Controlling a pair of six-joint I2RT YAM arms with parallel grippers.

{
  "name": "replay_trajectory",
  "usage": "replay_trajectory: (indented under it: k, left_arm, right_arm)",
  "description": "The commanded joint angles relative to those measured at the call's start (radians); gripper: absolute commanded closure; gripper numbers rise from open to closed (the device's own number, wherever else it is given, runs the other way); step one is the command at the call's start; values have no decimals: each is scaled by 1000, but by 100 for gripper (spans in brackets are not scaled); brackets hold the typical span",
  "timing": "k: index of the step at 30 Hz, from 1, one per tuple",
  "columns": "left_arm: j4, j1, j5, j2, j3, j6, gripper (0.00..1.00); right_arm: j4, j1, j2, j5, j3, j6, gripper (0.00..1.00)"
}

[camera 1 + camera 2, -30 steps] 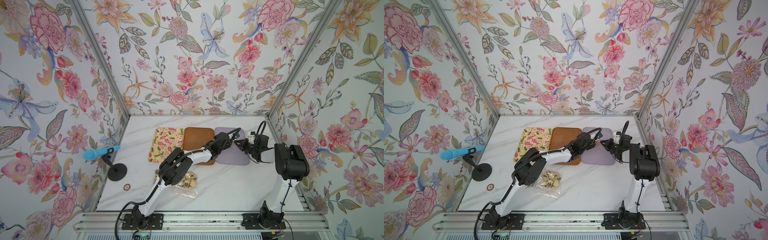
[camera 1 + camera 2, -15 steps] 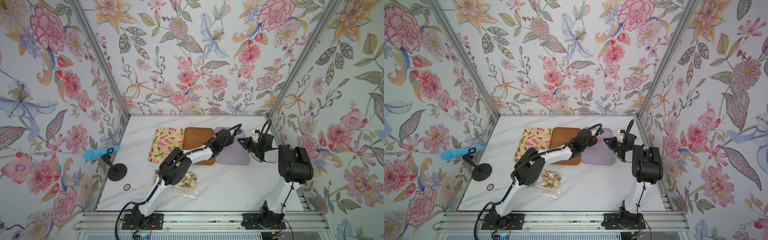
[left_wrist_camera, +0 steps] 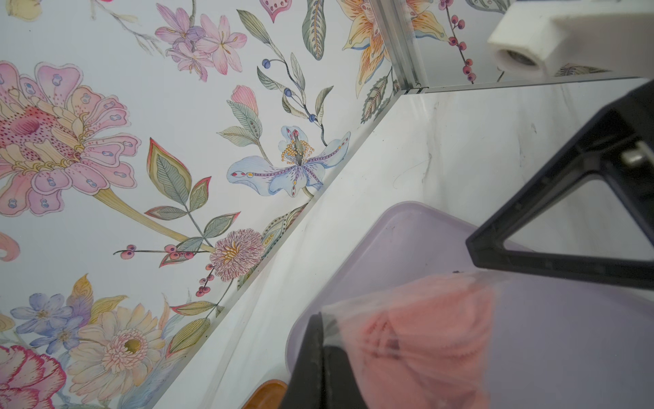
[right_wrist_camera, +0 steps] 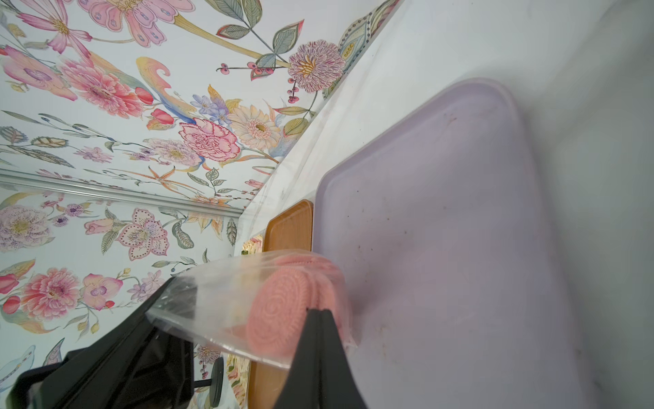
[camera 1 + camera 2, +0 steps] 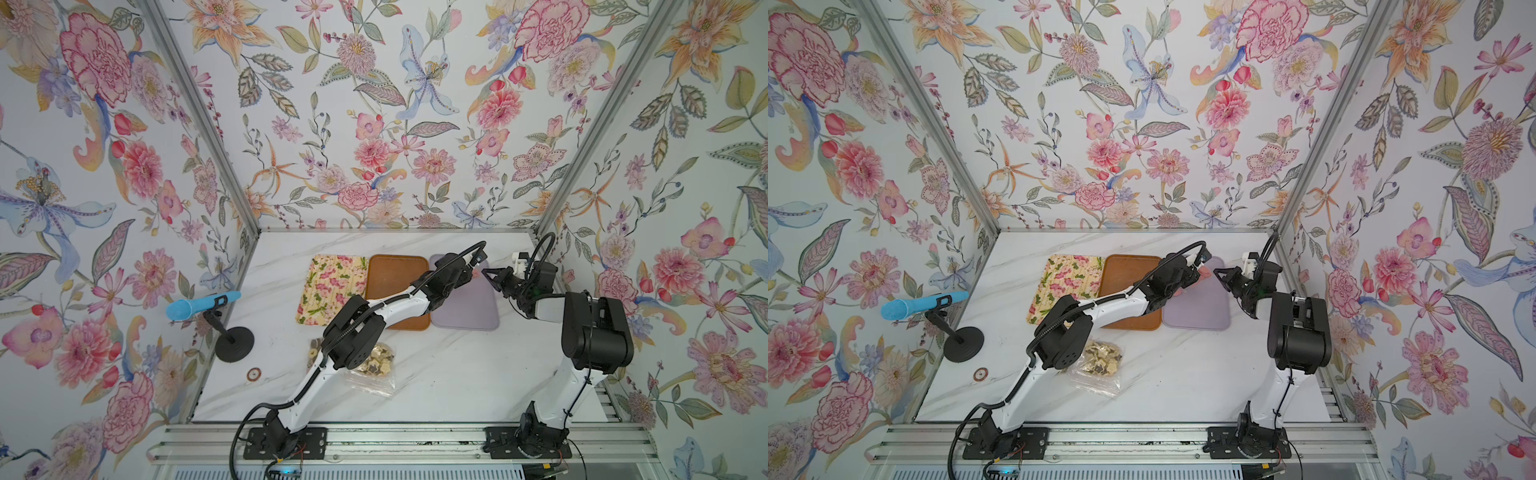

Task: Pour cookies out of the ziploc bag
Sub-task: 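Pour the cookies out of the ziploc bag onto the tray.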

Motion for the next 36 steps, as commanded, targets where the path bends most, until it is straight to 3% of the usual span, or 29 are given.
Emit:
replay_trajectory:
  k: [1,7,13,14,15,16,18,27,36]
  left_arm:
    - [-5,-8,26,42,78,-35,100]
    - [-33,-9,37,93,170,-62,100]
    - [-8,-9,47,92,169,-90,100]
    - [-7,-9,47,90,165,-91,100]
    - [-4,-9,49,87,156,-91,100]
    - [1,-9,51,84,146,-91,100]
    - [6,-9,49,83,132,-92,100]
    - [20,-10,44,71,115,-96,100]
    - [19,-9,44,65,103,-91,100]
  right_arm:
    - [-31,-19,-31,-28,36,-22,100]
    - [-54,-24,-36,-35,75,-29,100]
    - [-93,-16,-34,-12,72,-69,100]
    - [-97,-17,-35,-1,62,-80,99]
    - [-99,-17,-34,4,54,-88,86]
    - [-94,-15,-30,3,49,-89,82]
    - [-78,-14,-21,-1,45,-79,77]
    - [-92,4,0,-1,77,-77,74]
    - [-205,7,-19,78,54,-163,70]
